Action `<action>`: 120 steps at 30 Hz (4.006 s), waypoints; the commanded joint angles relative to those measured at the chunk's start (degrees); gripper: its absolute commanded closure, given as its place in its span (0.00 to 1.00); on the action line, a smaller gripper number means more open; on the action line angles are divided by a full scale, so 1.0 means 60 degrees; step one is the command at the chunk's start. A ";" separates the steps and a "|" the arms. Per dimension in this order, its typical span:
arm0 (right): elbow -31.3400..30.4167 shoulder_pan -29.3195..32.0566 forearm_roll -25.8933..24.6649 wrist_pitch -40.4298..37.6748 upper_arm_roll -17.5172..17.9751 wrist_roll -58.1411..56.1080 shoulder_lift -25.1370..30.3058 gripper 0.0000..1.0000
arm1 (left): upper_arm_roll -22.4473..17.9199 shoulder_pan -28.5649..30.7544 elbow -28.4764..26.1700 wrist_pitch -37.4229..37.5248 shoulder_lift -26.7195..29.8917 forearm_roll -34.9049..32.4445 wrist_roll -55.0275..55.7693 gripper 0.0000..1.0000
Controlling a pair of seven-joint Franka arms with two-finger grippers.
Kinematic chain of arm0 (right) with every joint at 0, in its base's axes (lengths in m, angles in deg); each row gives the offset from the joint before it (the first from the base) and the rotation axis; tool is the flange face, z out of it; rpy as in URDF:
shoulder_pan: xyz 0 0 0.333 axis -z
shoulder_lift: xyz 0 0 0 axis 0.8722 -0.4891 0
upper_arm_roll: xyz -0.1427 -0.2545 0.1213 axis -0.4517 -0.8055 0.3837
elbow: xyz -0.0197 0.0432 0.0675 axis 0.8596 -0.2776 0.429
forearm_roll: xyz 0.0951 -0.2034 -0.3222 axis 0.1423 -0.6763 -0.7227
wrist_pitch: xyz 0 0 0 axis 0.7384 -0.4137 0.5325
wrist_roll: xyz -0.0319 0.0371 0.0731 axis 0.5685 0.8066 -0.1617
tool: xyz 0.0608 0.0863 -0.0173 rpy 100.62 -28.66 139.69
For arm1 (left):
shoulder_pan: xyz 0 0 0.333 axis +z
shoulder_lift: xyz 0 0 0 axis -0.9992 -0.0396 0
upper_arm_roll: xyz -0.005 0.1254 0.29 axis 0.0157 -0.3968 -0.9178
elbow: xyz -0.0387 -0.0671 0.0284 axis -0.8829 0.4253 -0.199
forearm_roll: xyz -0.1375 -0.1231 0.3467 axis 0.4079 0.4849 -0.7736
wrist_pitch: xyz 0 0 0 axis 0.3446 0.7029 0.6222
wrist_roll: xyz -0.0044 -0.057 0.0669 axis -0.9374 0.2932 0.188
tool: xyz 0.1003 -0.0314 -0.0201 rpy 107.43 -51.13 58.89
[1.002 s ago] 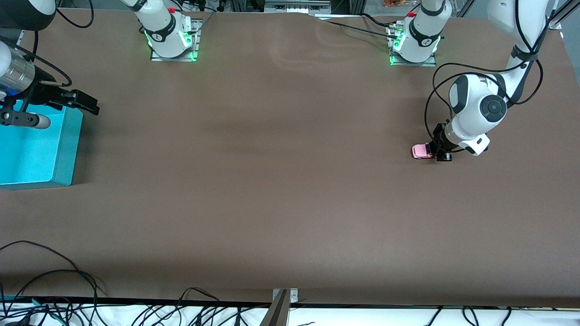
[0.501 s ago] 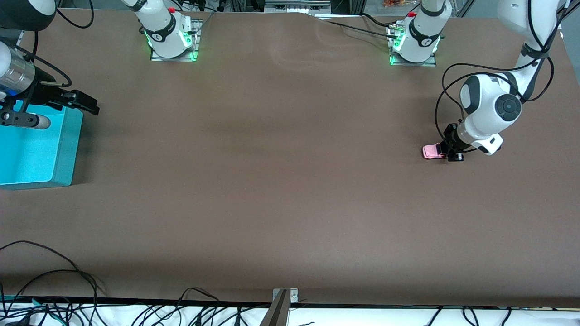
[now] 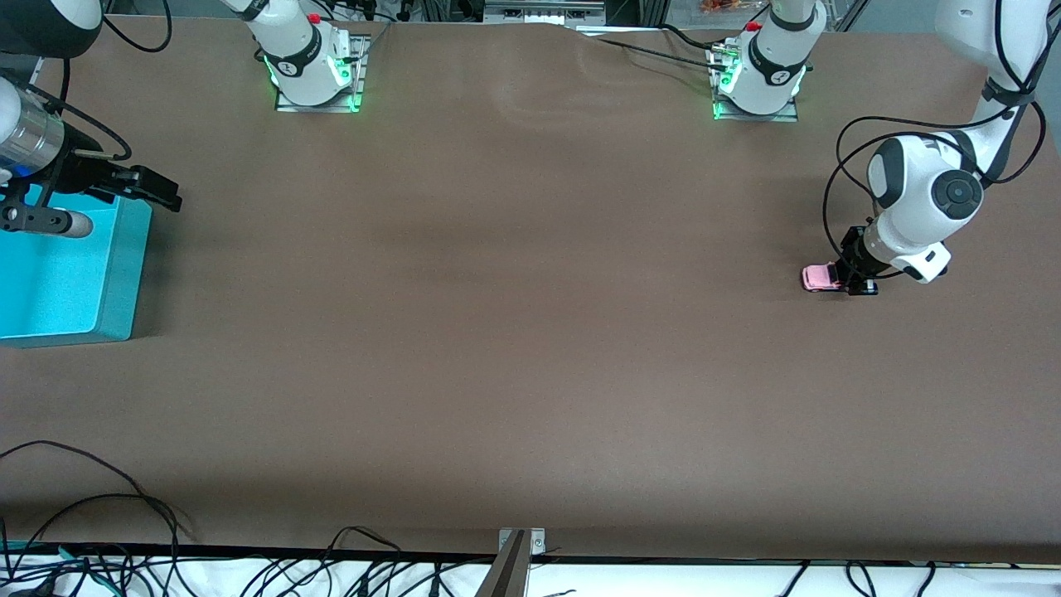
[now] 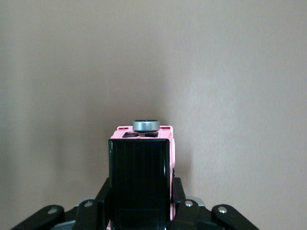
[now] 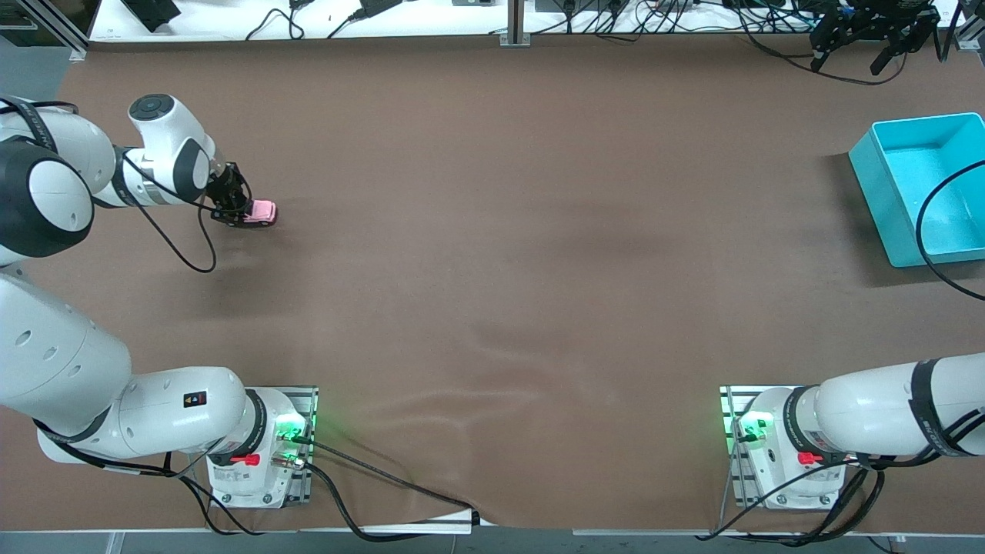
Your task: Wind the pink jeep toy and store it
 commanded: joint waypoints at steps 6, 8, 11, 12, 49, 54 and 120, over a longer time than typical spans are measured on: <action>0.0302 -0.0028 0.0007 -0.0220 -0.0025 0.0137 -0.0122 0.00 | -0.0033 0.0748 0.0505 -0.0570 -0.1148 -0.0677 -0.0295 0.71; 0.0317 -0.0028 0.0007 -0.0220 -0.0025 0.0137 -0.0137 0.00 | -0.0077 0.0894 0.0534 -0.0570 -0.1148 -0.0897 -0.0368 0.71; 0.0332 -0.0028 0.0021 -0.0220 -0.0025 0.0137 -0.0151 0.00 | -0.0136 0.1085 0.0622 -0.0599 -0.1250 -0.1059 -0.0413 0.71; 0.0346 -0.0028 0.0007 -0.0220 -0.0025 0.0137 -0.0151 0.00 | -0.0150 0.1100 0.0709 -0.0600 -0.1323 -0.1060 -0.0413 0.71; 0.0346 -0.0028 0.0021 -0.0220 -0.0025 0.0152 -0.0151 0.00 | -0.0780 0.1671 0.1472 -0.1010 -0.1881 -0.2319 -0.0427 0.49; 0.0346 -0.0028 0.0021 -0.0220 -0.0025 0.0152 -0.0166 0.00 | -0.0780 0.1584 0.1414 -0.0791 -0.1383 -0.2349 -0.0354 0.00; 0.0507 -0.0043 0.0021 -0.1288 -0.0449 -0.0669 -0.0210 0.00 | 0.0082 -0.1434 0.7463 1.0196 0.2354 0.1387 -1.2291 0.00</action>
